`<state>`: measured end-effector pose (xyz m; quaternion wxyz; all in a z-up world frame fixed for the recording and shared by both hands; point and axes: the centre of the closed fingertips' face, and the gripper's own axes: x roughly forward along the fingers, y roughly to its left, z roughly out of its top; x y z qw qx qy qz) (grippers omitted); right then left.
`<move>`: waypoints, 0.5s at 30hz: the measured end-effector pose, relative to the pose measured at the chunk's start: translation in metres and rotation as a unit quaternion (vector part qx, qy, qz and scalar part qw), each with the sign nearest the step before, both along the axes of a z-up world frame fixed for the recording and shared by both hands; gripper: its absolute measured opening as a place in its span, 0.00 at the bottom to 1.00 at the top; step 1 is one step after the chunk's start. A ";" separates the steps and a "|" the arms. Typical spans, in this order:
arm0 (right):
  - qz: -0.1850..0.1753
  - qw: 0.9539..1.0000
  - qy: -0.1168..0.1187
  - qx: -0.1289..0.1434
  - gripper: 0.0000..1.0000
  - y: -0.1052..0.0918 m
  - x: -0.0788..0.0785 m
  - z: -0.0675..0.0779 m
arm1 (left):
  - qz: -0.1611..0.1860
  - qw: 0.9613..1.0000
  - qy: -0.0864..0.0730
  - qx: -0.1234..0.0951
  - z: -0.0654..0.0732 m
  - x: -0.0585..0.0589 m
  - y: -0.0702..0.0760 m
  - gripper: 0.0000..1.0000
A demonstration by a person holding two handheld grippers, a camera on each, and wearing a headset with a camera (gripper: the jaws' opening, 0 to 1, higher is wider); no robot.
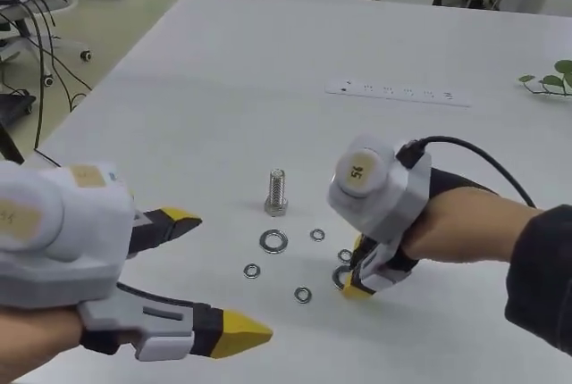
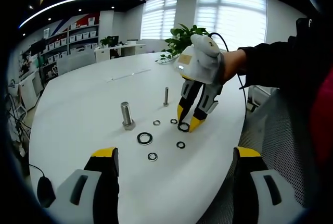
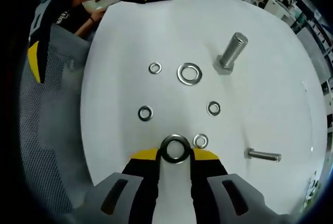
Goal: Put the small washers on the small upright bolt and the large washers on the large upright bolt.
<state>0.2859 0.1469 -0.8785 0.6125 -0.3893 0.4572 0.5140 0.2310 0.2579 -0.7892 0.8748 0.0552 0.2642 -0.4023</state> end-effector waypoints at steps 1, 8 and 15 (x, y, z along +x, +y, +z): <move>0.000 1.000 -0.001 0.000 0.23 0.000 0.000 0.000 | 0.000 1.000 0.000 0.000 0.000 0.000 0.000 0.90; -0.014 1.000 0.003 0.018 0.23 0.002 0.004 0.017 | 0.024 1.000 -0.006 -0.013 0.004 0.008 0.004 0.90; -0.020 0.999 -0.004 0.034 0.23 0.003 0.010 0.038 | 0.039 0.999 -0.018 -0.027 0.009 0.014 0.009 0.87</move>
